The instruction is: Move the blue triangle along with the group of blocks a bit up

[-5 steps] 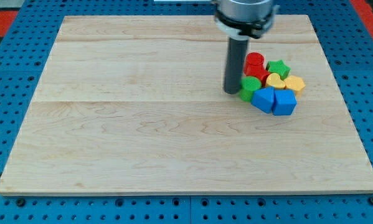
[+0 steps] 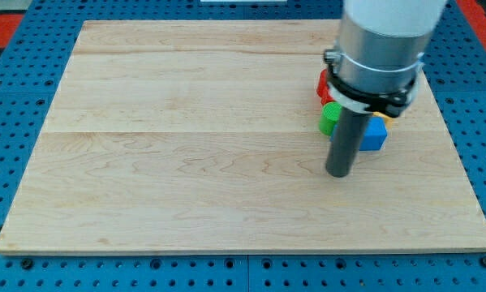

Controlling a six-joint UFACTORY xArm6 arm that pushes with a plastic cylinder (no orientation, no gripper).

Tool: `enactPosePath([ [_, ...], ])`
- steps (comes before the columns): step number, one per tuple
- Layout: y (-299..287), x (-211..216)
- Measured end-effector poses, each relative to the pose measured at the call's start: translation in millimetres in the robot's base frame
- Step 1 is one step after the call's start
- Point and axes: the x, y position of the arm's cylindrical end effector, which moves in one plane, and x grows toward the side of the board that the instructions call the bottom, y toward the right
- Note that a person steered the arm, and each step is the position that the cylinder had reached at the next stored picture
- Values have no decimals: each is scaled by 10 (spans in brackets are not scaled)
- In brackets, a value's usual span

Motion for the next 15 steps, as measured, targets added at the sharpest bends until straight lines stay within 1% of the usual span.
enactPosePath([
  [1, 313, 21],
  [3, 311, 110],
  [4, 973, 268],
  [5, 1051, 236],
  [6, 443, 169],
  [7, 230, -54],
  [8, 209, -268],
  [9, 144, -359],
  [12, -26, -311],
  [14, -26, -378],
  [15, -26, -491],
])
